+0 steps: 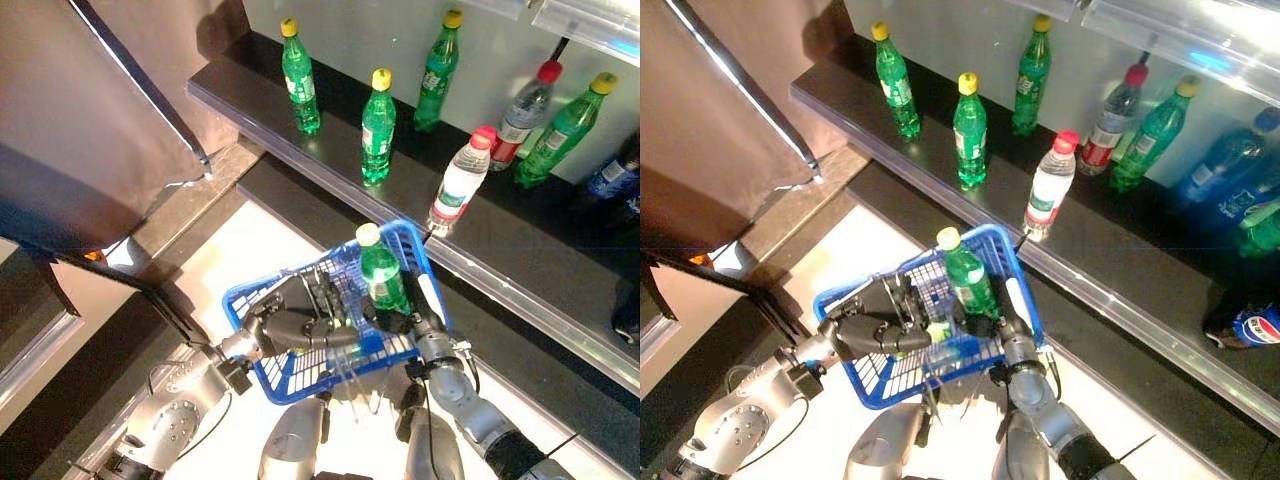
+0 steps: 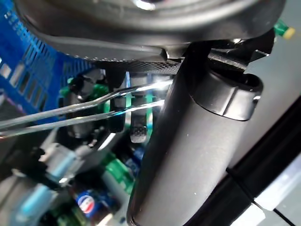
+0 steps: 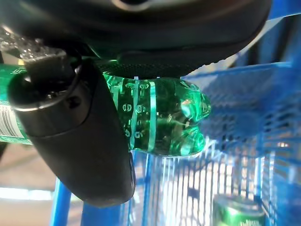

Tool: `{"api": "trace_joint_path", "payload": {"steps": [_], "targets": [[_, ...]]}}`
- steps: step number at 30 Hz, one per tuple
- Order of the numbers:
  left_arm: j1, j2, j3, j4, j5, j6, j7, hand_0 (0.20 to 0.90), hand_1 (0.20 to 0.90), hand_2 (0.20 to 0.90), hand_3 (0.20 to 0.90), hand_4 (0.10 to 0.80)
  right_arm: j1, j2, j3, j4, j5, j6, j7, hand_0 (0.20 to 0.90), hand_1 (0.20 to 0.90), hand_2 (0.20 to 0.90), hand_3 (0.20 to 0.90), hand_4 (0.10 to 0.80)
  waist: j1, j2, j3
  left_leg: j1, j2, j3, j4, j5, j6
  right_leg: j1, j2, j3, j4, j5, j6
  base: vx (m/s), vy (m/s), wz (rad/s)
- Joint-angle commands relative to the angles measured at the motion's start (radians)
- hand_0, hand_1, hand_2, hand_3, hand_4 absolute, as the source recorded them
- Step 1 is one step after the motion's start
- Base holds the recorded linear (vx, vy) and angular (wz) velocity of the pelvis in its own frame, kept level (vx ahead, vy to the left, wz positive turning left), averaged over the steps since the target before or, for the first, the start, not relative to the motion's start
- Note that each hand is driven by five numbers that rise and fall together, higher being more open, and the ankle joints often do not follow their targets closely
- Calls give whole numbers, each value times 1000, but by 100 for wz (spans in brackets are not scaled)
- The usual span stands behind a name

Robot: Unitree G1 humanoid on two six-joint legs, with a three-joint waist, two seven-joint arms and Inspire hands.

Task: Pick up the drink and place into the basket.

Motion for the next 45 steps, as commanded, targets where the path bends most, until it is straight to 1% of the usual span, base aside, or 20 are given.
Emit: {"api": "trace_joint_path", "payload": {"steps": [1,5,11,12,15,16,17,18,19,20,21,23,24,26,29,31,32,34,39,45], "targets": [[-162,-71,81,-279,-156,-241,-108,300,300,300,200,100,-135,49,-31,-80,-52,-223,-65,300,300,300,200,100,-7,2,-123,-65,-67,13,37,21,43,92,62,-9,-63,-22,-42,-50,-20,0],[-171,-81,85,-279,-184,-242,-116,300,300,300,200,100,-127,65,-17,-50,-42,-224,-16,300,300,300,200,100,-10,2,-122,-62,-64,17,19,28,41,90,65,-4,-77,-16,-42,-22,-6,0],[-177,-100,77,-291,-275,-246,-168,300,300,300,200,100,-131,83,42,-14,-80,-209,34,300,300,300,200,100,-2,-2,-132,-52,-68,12,-9,35,42,103,63,-5,-115,-5,-37,0,0,0],[-188,-110,61,-288,-286,-261,-185,300,300,300,200,100,-160,84,70,14,-92,-161,47,300,300,300,200,100,4,-4,-135,-53,-71,6,-11,35,40,104,61,-10,-120,-3,-36,0,0,0],[-213,-121,40,-280,-300,-262,-210,300,300,300,200,100,-222,84,118,97,-83,-74,89,300,300,300,200,100,19,-4,-137,-50,-74,-2,-21,38,38,110,59,-22,-129,0,-37,-6,-20,2],[-219,-125,34,-276,-293,-264,-218,300,300,300,200,100,-240,80,138,133,-66,-12,104,300,300,300,200,100,26,-6,-140,-49,-76,-5,-23,38,37,114,57,-26,-134,1,-36,7,-19,5],[-219,-125,34,-276,-293,-264,-218,300,300,300,200,100,-241,80,138,133,-65,-11,105,300,300,300,200,100,26,-6,-140,-49,-76,-5,-23,38,37,114,57,-27,-134,1,-36,9,-29,6],[-227,-126,24,-275,-287,-264,-222,300,300,300,200,100,-262,76,158,172,-36,44,135,300,300,300,200,100,34,-8,-142,-47,-77,-8,-29,39,38,117,56,-32,-138,3,-35,1,-33,9],[-235,-122,18,-279,-289,-262,-215,300,300,300,200,100,-279,75,170,199,-35,57,129,300,300,300,200,100,41,-10,-143,-47,-78,-10,-31,39,38,119,55,-37,-141,4,-34,-1,-50,10],[-243,-119,13,-278,-291,-259,-213,300,300,300,200,100,-294,75,180,223,-29,94,137,300,300,300,200,100,46,-12,-144,-48,-79,-13,-32,39,38,119,55,-42,-142,5,-33,-3,-54,12],[-251,-117,10,-279,-292,-252,-209,300,300,300,200,100,-313,74,190,250,1,146,176,300,300,300,200,100,53,-14,-146,-49,-80,-18,-35,39,38,121,55,-47,-144,5,-32,-1,-60,9],[-272,-108,-4,-275,-298,-247,-207,300,300,300,200,100,-351,76,205,317,13,180,200,300,300,300,200,100,65,-18,-148,-50,-82,-26,-36,38,38,123,55,-54,-148,8,-29,5,-63,9],[-284,-104,-8,-276,-301,-240,-203,300,300,300,200,100,-374,78,215,352,21,226,239,300,300,300,200,100,72,-20,-147,-50,-84,-33,-36,38,38,124,55,-57,-148,9,-29,16,-60,14],[-294,-100,-12,-283,-307,-223,-197,300,300,300,200,100,-402,80,233,385,9,266,257,300,300,300,200,100,83,-25,-147,-49,-85,-41,-39,37,40,128,56,-61,-153,12,-27,25,-59,16],[-307,-102,-24,-295,-311,-195,-176,300,300,300,200,100,-454,84,266,421,-58,352,291,300,300,300,200,100,98,-33,-149,-48,-86,-48,-38,35,43,131,56,-66,-157,15,-24,25,-61,6],[-327,-102,-40,-298,-318,-181,-157,300,300,300,200,100,-504,87,290,453,-95,419,341,300,300,300,200,100,107,-39,-147,-50,-86,-51,-36,33,45,133,57,-67,-158,18,-23,13,-62,6],[-341,-111,-52,-297,-312,-170,-153,300,300,300,200,100,-546,83,311,477,-159,472,374,300,300,300,200,100,113,-43,-145,-49,-87,-54,-36,34,45,136,57,-68,-161,22,-21,11,-49,5],[-353,-115,-65,-296,-307,-166,-147,300,300,300,200,100,-583,78,330,502,-237,501,400,300,300,300,200,100,118,-46,-144,-48,-87,-55,-39,34,46,138,57,-69,-164,25,-20,5,-38,4],[-393,-140,-111,-294,-300,-145,-111,300,300,300,200,100,-716,60,402,560,-463,534,536,300,300,300,200,100,135,-56,-145,-43,-86,-53,-44,36,49,144,56,-73,-171,35,-13,6,-24,6],[-419,-211,-176,-277,-278,-136,-115,300,300,300,200,100,-788,98,481,666,-569,516,680,300,300,300,200,100,151,-64,-159,-38,-86,-55,-44,33,52,155,48,-83,-178,39,-9,39,-1,2]]}}
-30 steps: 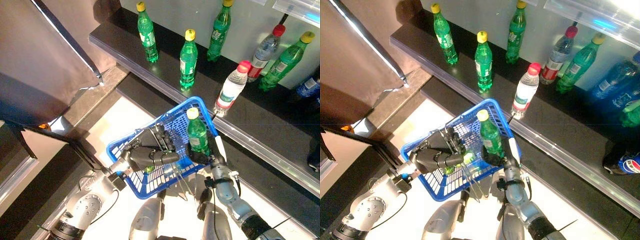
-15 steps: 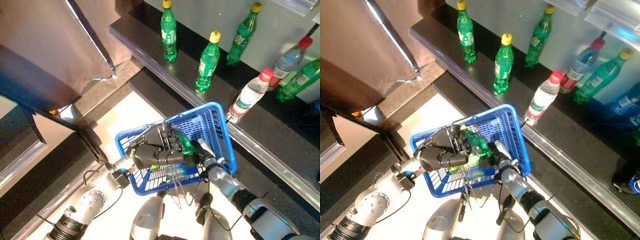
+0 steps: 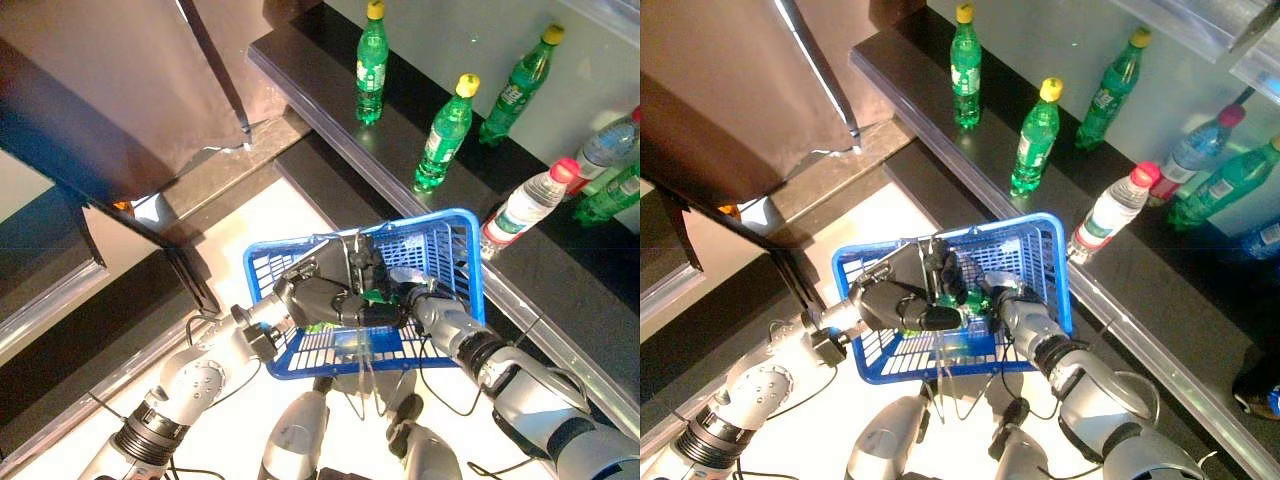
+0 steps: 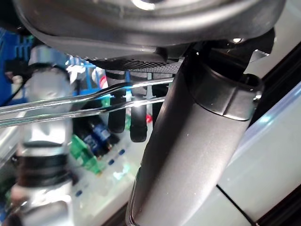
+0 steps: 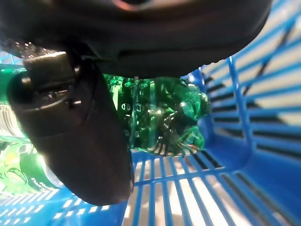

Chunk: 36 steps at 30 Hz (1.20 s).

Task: Pick up the drink and place into the basket.

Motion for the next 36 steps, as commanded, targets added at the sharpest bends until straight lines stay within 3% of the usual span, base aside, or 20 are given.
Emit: {"api": "trace_joint_path", "payload": {"steps": [1,8,10,17,25,29,36], "targets": [[-186,-183,-10,-278,-145,-149,-104,300,300,300,200,100,-114,78,97,63,-99,-35,79,300,300,300,200,100,5,-46,-156,-56,-85,9,8,7,52,68,33,-1,-53,-5,-21,45,4,2],[-262,-250,-81,-238,-114,-175,-11,300,300,300,200,100,-76,145,107,173,-92,26,88,300,300,300,200,100,2,-49,-163,-47,-84,4,9,0,56,79,31,-1,-52,-7,-20,52,9,2],[-305,-283,-105,-188,-87,-199,19,300,300,300,200,100,-78,175,106,185,-75,28,77,900,900,900,900,800,-10,-56,-165,-41,-80,9,5,-2,56,79,34,8,-50,-6,-20,57,-8,-1],[-408,-347,-150,-13,-12,-334,47,300,300,300,200,100,-107,188,100,158,14,-39,-32,900,900,900,900,800,-69,-70,-160,-27,-65,42,-28,0,52,51,46,51,-54,1,-18,-35,22,-6],[-428,-392,-145,79,111,-449,181,300,300,300,200,100,-147,154,63,24,84,-105,-110,900,900,900,900,800,-120,-84,-175,7,-53,67,-53,-6,47,51,53,80,-59,1,-13,-10,32,-17],[-406,-383,-119,74,232,-496,294,300,300,300,200,100,-144,99,34,-179,140,-45,-105,900,900,900,900,800,-144,-94,-192,34,-41,79,-77,-5,41,63,62,90,-66,-1,-11,15,14,-4],[-318,-319,-26,6,364,-488,488,300,300,300,200,100,-10,-24,-88,-600,118,45,-138,900,900,900,900,800,-190,-109,-219,71,-22,90,-122,0,33,76,80,109,-80,-7,-4,0,6,-12]]}}
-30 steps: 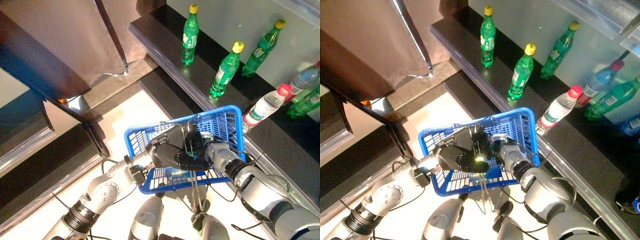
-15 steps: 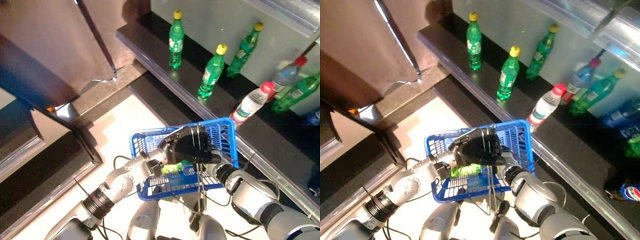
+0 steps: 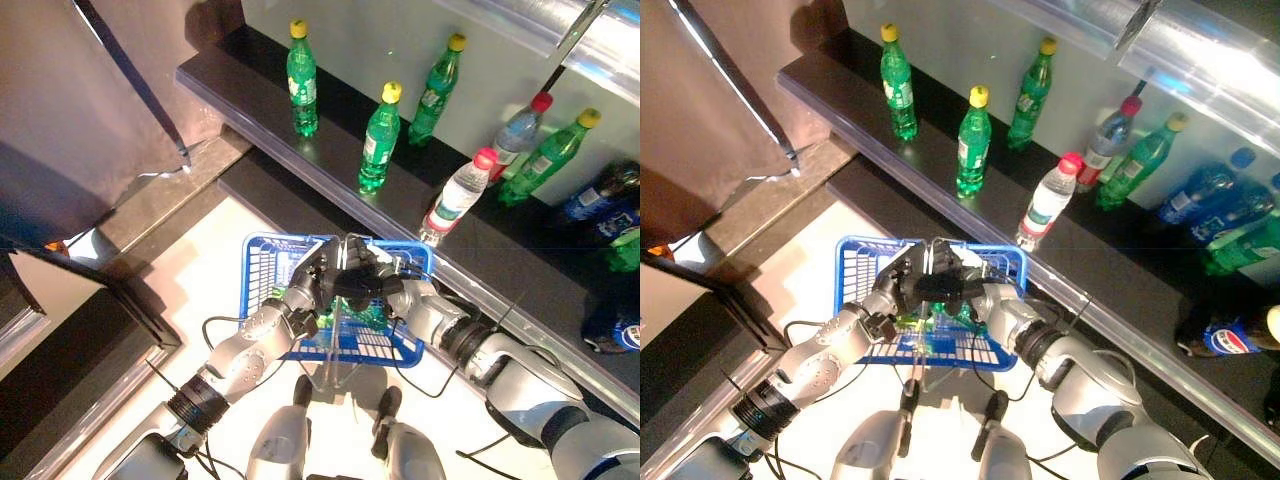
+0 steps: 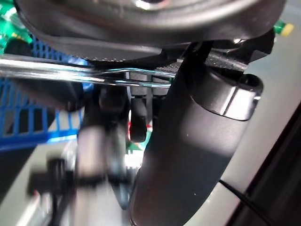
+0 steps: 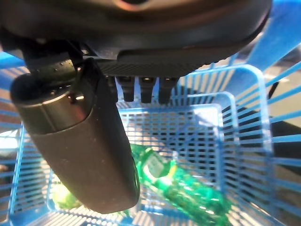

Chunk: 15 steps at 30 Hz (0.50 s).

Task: Pick up the drink and place into the basket.

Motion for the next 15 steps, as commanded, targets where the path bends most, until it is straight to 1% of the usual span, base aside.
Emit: {"api": "trace_joint_path", "payload": {"steps": [1,3,5,6,9,11,12,13,14,15], "targets": [[-146,-217,148,-308,68,-302,25,300,300,300,200,100,-38,-4,-74,-205,-37,-2,-75,900,900,900,900,800,-47,7,-196,31,-13,-3,-68,-16,5,53,68,22,51,-112,-17,-14,-4,-12],[-77,-194,201,-340,39,-284,47,300,300,300,200,100,49,-55,-144,-341,-58,-13,-77,900,900,900,900,800,-60,3,-207,45,-6,-1,-88,-12,3,61,74,28,40,-112,-13,-4,-9,-16],[-31,-185,230,-359,25,-274,52,300,300,300,200,100,108,-93,-190,-426,-66,-16,-74,900,900,900,900,800,-66,0,-215,54,-2,0,-98,-9,2,69,77,30,32,-111,-11,-2,-18,-20],[-4,-181,250,-369,13,-264,55,300,300,300,200,100,147,-113,-222,-468,-66,-31,-79,900,900,900,900,800,-69,-1,-219,59,0,0,-104,-8,1,74,80,32,27,-111,-10,2,-20,-15],[49,-171,286,-373,-26,-251,45,300,300,300,200,100,212,-143,-286,-551,-57,-60,-81,900,900,900,900,800,-72,-2,-230,68,5,0,-113,-7,0,82,84,33,20,-111,-10,1,-6,-2],[68,-172,300,-370,-35,-241,40,300,300,300,200,100,233,-152,-314,-580,-43,-82,-86,900,900,900,900,800,-73,-2,-233,73,6,-1,-118,-6,-1,88,87,33,16,-111,-10,0,0,0],[98,-145,332,-372,-78,-239,6,300,300,300,200,100,251,-167,-341,-598,-25,-101,-84,900,900,900,900,800,-71,2,-234,75,8,-2,-122,-4,-4,92,89,31,14,-114,-12,0,0,0],[152,-117,388,-370,-143,-229,-68,300,300,300,200,100,290,-197,-385,-631,-11,-134,-87,900,900,900,900,800,-66,7,-235,77,9,-5,-124,-2,-7,96,88,27,10,-115,-13,-49,51,-3],[255,-91,510,-380,-247,-172,-206,300,300,300,200,100,387,-233,-482,-694,0,-198,-90,900,900,900,900,800,-56,15,-235,77,9,-9,-128,1,-8,99,83,19,5,-114,-12,-44,43,-1],[258,-90,511,-380,-249,-170,-209,300,300,300,200,100,393,-233,-485,-698,-1,-198,-88,900,900,900,900,800,-56,14,-237,78,9,-10,-128,2,-8,100,83,19,5,-114,-11,-77,61,-1]]}}
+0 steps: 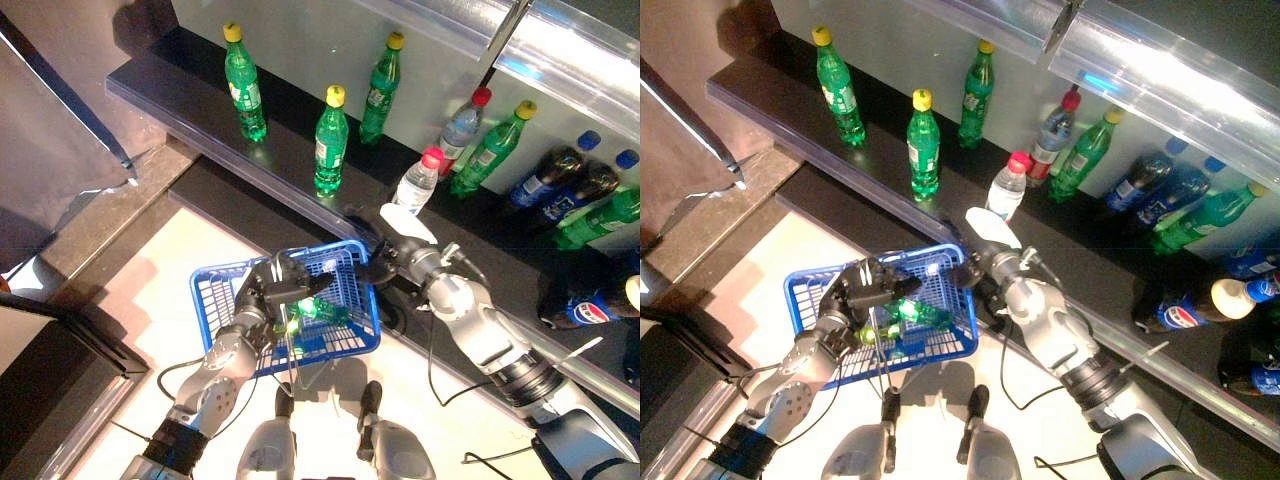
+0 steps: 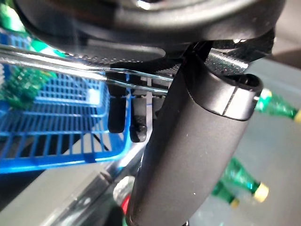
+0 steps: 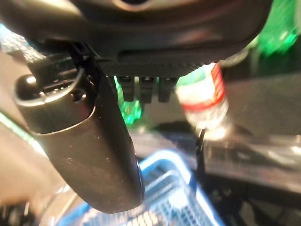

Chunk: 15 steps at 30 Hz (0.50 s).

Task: Pick up the drink and place into the basket.

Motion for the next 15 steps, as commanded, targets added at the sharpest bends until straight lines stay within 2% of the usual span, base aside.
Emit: {"api": "trace_joint_path", "payload": {"steps": [1,5,8,15], "targets": [[-39,-40,234,-375,-187,-125,-322,300,300,300,200,100,121,-71,-116,-149,33,-190,-85,900,900,900,900,800,14,66,-231,-20,-21,-42,-12,-9,10,45,38,-13,82,-118,-5,-18,33,0],[17,-71,255,-411,-194,-76,-320,300,300,300,200,100,176,-2,-183,-212,97,-267,-188,900,900,900,900,800,29,73,-244,-7,-26,-64,-21,-18,13,63,41,-17,74,-130,-2,9,17,2],[43,-84,238,-415,-168,-83,-259,300,300,300,200,100,189,23,-209,-243,152,-333,-320,900,900,900,900,800,35,78,-250,-3,-31,-74,-19,-21,15,72,42,-19,68,-130,-3,23,24,7],[103,-77,212,-370,-119,-93,-183,300,300,300,200,100,235,55,-225,-247,211,-423,-472,900,900,900,900,800,39,87,-252,0,-37,-68,-13,-30,21,76,35,-22,64,-128,2,9,44,3]]}}
